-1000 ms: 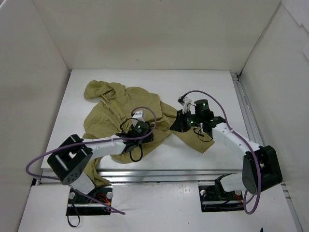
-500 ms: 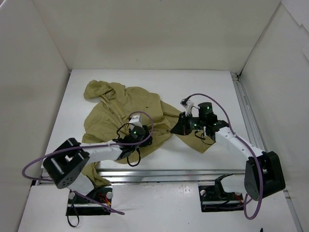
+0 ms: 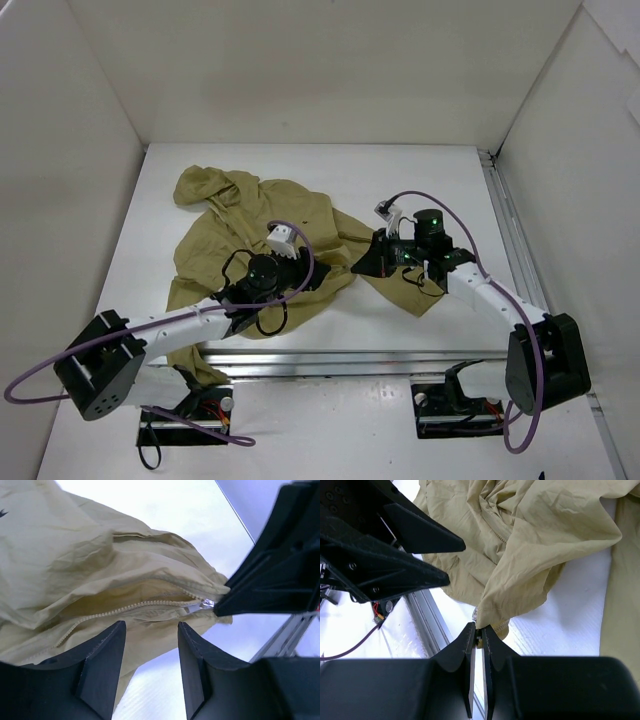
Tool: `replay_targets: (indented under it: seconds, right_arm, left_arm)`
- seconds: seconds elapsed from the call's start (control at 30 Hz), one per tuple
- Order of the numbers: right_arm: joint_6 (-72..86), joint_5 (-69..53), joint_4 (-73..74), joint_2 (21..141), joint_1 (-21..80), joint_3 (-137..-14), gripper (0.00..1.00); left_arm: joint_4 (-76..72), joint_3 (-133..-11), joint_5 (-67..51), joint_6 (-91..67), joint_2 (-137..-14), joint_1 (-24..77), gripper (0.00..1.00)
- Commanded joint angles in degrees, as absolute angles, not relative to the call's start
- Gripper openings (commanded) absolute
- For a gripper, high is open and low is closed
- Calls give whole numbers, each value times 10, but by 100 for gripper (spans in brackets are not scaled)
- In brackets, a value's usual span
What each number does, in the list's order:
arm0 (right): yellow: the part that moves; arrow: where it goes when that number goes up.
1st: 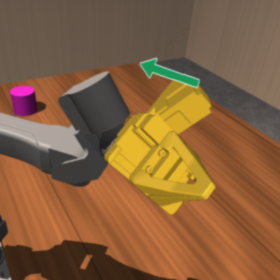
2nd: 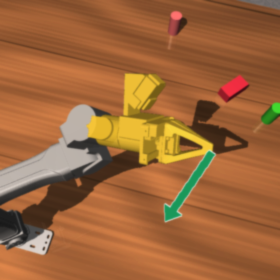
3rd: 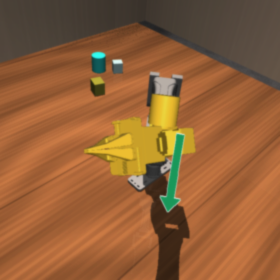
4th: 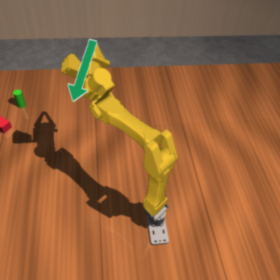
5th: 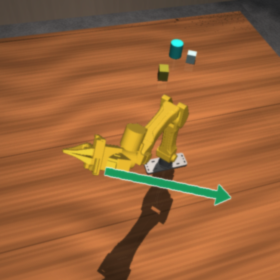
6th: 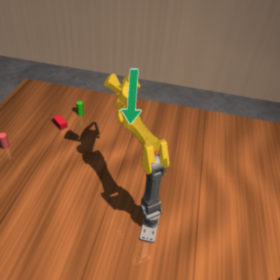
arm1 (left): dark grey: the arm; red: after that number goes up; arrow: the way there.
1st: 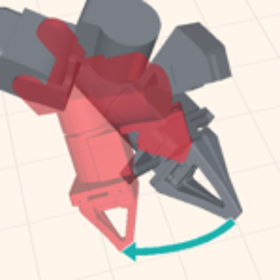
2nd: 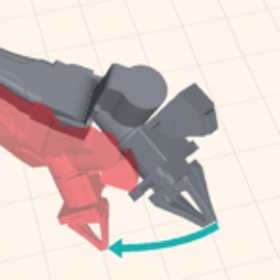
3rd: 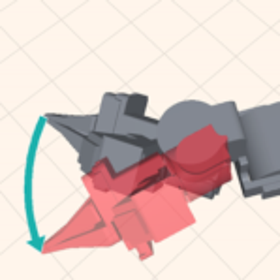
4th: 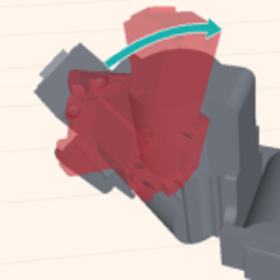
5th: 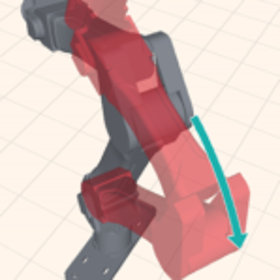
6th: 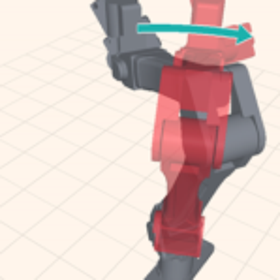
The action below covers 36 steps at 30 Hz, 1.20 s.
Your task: Zip up the jacket
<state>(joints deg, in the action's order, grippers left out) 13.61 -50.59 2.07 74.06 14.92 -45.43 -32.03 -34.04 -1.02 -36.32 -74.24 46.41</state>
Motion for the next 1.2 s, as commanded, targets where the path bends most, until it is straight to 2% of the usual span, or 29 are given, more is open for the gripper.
replay_targets:
  seconds: [0.0, 0.53, 0.97, 1.17]
  right_arm:
    - [143, -536, -19, 719, 146, -462, 0]
    - [140, -553, -20, 711, 146, -462, 0]
    - [141, -559, -20, 708, 144, -464, 0]
    - [142, -561, -20, 707, 144, -468, 0]
  left_arm:
    - [-391, -363, -82, -288, -743, 460, 42]
    - [-391, -400, -171, -220, -766, 460, 42]
    - [-366, -414, -143, -176, -783, 460, 41]
    - [-372, -415, -74, -140, -785, 490, 41]
